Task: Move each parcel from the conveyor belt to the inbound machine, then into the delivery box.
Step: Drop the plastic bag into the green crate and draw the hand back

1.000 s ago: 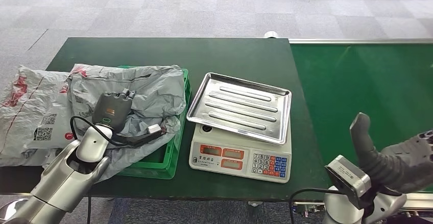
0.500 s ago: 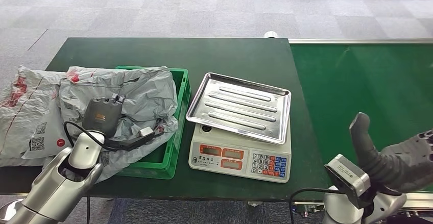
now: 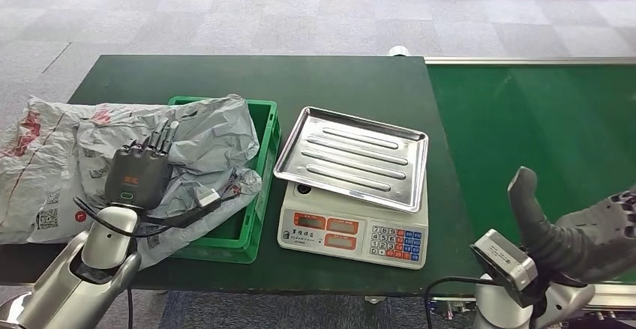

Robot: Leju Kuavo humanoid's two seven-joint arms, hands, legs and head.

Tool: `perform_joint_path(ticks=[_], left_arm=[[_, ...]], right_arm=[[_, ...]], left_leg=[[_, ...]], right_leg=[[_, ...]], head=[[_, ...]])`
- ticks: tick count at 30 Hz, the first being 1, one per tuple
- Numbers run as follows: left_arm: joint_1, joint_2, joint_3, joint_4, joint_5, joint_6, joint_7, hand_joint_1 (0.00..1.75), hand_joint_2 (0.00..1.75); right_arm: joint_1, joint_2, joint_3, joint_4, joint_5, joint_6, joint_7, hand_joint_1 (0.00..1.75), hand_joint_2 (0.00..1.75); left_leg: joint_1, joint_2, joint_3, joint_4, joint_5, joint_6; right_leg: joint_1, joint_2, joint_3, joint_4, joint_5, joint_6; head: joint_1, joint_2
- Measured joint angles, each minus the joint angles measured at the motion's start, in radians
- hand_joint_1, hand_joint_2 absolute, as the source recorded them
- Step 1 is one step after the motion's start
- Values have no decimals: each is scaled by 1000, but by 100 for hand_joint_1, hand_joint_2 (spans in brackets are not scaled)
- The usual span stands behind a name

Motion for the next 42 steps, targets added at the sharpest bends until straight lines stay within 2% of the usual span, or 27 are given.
perform_joint_path(ticks=[3,5,8,12,18,22,26,30,34,38,42], left_arm=[[45,-52,63,-84,218,95,-212,0,0],[82,-82,101,-151,380,76,-327,0,0],[132,-114,139,-244,577,-15,-454,0,0],[162,-146,163,-321,695,-106,-532,0,0],[169,-181,185,-367,732,-148,-564,0,0],[171,-212,204,-390,868,-204,-665,0,175],[171,-265,229,-424,1052,-236,-789,0,175],[171,-318,233,-443,1114,-213,-835,0,175],[171,-390,183,-458,1233,-136,-857,0,175],[170,-460,85,-452,1346,-105,-859,0,175],[176,-533,27,-422,1415,-94,-859,0,175]], right_arm=[[0,0,0,18,-30,0,-34,0,175],[0,0,0,31,-45,1,-49,0,175],[-1,0,0,48,-58,1,-60,0,175],[-2,0,-1,62,-64,1,-63,0,175],[-2,0,-1,72,-66,1,-63,0,175],[-3,0,3,87,-110,1,-64,0,175],[-7,1,36,114,-218,1,-64,0,175],[-12,-1,86,135,-330,1,-64,0,175],[-11,-19,224,156,-534,20,-64,0,175],[2,-39,370,165,-676,130,-64,0,175],[18,-50,450,165,-755,261,-64,0,175]], left_leg=[[0,1,0,0,0,0],[0,1,0,0,-1,1],[-1,0,0,0,-1,1],[-1,-1,-1,0,-1,1],[-1,-1,0,0,-1,0],[-1,-1,0,0,-1,0],[-1,-1,0,0,-1,0],[-1,-1,-1,0,-1,0],[-1,-1,0,0,-1,0],[-1,-2,0,0,-1,0],[-1,-2,-1,0,-1,1]], right_leg=[[-1,1,0,0,0,0],[-1,1,0,0,0,1],[-1,0,0,0,-1,1],[0,-1,0,0,-1,1],[0,-1,0,0,-1,1],[0,-1,1,0,-1,1],[-1,-1,1,0,-1,1],[-1,-1,1,0,-1,1],[-1,-1,1,0,-1,1],[-1,-2,1,0,-1,1],[-1,-2,1,-1,-1,1]], head=[[0,0],[0,0],[0,0],[0,0],[0,0],[0,0],[0,0],[0,0],[0,0],[0,0],[0,0]])
